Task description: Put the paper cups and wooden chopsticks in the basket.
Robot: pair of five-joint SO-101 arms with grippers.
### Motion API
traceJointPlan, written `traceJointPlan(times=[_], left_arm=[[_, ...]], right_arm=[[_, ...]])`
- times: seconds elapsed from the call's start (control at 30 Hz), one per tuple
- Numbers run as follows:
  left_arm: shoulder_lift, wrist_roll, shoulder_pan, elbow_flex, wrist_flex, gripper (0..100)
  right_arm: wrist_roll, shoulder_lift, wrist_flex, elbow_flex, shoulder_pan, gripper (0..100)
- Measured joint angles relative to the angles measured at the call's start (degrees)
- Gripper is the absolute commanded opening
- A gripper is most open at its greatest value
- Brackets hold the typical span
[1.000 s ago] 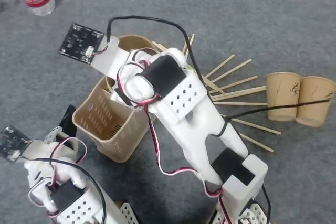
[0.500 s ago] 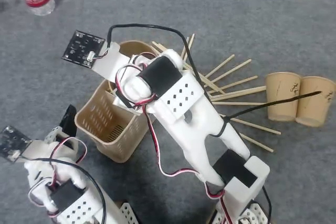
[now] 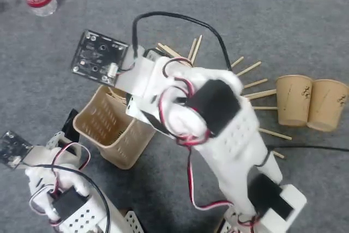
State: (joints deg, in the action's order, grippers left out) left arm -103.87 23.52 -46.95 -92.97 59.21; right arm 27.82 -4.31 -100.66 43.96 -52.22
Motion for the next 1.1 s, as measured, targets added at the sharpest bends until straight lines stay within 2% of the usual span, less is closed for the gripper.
traceJointPlan(times=[0.1, 0.2, 0.27, 0.3, 0.5, 0.73, 1.1], left_arm=[[0.00, 0.00, 0.00, 0.00, 0.00, 44], [0.00, 0.00, 0.00, 0.00, 0.00, 44], [0.00, 0.00, 0.00, 0.00, 0.00, 44], [0.00, 0.00, 0.00, 0.00, 0.00, 44], [0.00, 0.00, 0.00, 0.00, 0.00, 44], [0.00, 0.00, 0.00, 0.00, 0.00, 44], [0.00, 0.00, 0.00, 0.00, 0.00, 44]], right_arm=[[0.00, -0.35, 0.00, 0.00, 0.26, 18.7], [0.00, -0.35, 0.00, 0.00, 0.26, 0.0], [0.70, -0.35, 0.00, 0.00, 0.26, 2.8], [1.58, -0.35, 0.00, 0.00, 0.26, 0.2], [5.01, -0.35, 0.00, 0.00, 0.18, 0.7], [5.45, -0.35, 0.00, 0.00, 0.18, 0.7], [5.63, 5.19, 0.00, -2.90, 4.04, 0.7]])
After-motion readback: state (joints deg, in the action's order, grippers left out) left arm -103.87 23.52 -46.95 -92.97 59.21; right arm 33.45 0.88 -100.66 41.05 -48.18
